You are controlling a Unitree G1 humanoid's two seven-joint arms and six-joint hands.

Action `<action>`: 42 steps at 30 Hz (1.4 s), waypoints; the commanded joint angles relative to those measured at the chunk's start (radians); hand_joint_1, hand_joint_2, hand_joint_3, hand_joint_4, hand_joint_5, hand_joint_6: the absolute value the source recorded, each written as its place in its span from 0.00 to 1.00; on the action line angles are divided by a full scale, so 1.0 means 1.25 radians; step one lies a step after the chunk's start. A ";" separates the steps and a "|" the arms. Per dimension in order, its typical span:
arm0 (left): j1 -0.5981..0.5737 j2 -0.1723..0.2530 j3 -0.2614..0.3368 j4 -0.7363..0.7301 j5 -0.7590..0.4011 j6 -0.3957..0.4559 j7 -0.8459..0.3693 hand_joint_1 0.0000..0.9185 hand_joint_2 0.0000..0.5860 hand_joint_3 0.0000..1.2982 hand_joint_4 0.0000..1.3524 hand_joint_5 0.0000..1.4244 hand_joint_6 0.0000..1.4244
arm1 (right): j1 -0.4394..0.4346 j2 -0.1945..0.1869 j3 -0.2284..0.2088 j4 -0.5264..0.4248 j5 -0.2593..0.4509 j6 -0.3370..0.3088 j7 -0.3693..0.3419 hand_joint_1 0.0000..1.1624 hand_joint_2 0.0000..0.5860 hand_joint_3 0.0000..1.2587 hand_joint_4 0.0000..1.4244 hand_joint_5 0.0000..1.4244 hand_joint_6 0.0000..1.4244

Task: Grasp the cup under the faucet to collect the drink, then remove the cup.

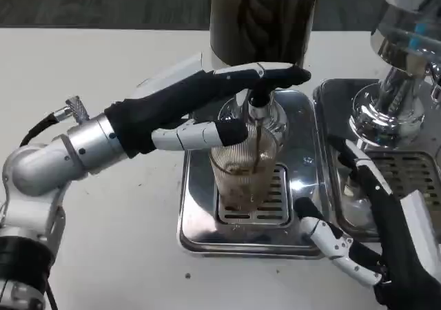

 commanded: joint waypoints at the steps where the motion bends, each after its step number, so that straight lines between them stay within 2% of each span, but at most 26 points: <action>1: 0.019 0.005 -0.028 0.006 0.025 -0.020 -0.018 0.00 0.14 0.15 0.08 0.10 0.03 | -0.017 -0.012 -0.013 -0.015 0.054 0.004 0.063 0.49 0.40 0.09 0.06 0.09 0.10; 11: 0.018 0.010 -0.039 0.002 0.025 -0.024 -0.009 0.00 0.14 0.15 0.09 0.10 0.03 | -0.046 -0.029 -0.036 -0.027 0.100 0.041 0.168 0.57 0.37 0.02 0.02 0.04 0.08; 17: 0.019 0.011 -0.041 -0.003 0.023 -0.022 -0.007 0.00 0.14 0.15 0.09 0.10 0.03 | -0.065 -0.038 -0.042 -0.018 0.125 0.058 0.219 0.58 0.36 0.00 0.00 0.01 0.07; 26: 0.025 0.015 -0.040 -0.010 0.022 -0.020 -0.004 0.00 0.14 0.15 0.09 0.10 0.03 | -0.094 -0.027 -0.054 0.047 0.157 0.055 0.238 0.57 0.37 0.00 0.00 0.01 0.06; 42: 0.040 0.027 -0.046 -0.043 0.014 -0.008 -0.004 0.00 0.15 0.15 0.09 0.09 0.03 | -0.147 -0.016 -0.040 0.112 0.165 0.050 0.250 0.55 0.38 0.02 0.01 0.02 0.06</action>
